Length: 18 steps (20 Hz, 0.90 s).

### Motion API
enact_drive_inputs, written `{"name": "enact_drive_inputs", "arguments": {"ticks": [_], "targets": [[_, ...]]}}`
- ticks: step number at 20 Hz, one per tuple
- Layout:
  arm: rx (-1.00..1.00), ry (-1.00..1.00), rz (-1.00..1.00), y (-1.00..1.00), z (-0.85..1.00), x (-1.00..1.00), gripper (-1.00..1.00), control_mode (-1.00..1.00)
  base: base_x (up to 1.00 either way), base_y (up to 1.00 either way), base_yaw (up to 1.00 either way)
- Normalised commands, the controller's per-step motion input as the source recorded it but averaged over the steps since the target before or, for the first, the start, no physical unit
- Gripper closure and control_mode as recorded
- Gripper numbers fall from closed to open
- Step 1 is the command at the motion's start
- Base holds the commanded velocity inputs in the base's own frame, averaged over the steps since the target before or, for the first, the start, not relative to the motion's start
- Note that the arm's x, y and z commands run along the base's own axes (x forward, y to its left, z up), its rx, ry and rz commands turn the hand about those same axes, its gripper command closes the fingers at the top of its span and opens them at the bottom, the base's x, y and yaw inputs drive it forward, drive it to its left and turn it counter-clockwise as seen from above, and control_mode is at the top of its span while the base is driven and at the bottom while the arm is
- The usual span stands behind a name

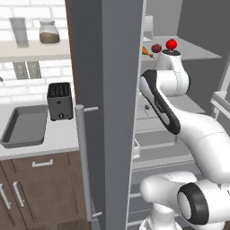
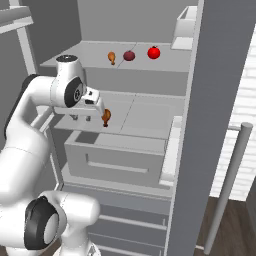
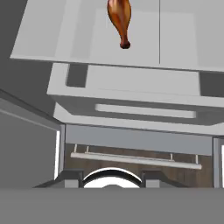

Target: Place one tomato and one chicken drumstick in each tupperware on the nearby counter, to pack two identical lunches.

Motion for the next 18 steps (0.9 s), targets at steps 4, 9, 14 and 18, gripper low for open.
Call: {"name": "enact_drive_inputs", "arguments": {"ticks": [4, 9, 14, 18], "targets": [[-0.04, 0.04, -0.05, 0.03, -0.11, 0.22, -1.0, -1.0, 0.0, 0.0, 0.0], [0.01, -0.08, -0.02, -0.1, -0.08, 0.54, -1.0, -1.0, 0.0, 0.0, 0.0], [0.01, -0.17, 0.0, 0.0, -0.04, 0.47, -1.0, -1.0, 0.0, 0.0, 0.0], [0.05, -0.04, 0.0, 0.0, -0.14, 0.19, -1.0, -1.0, 0.0, 0.0, 0.0]]}}
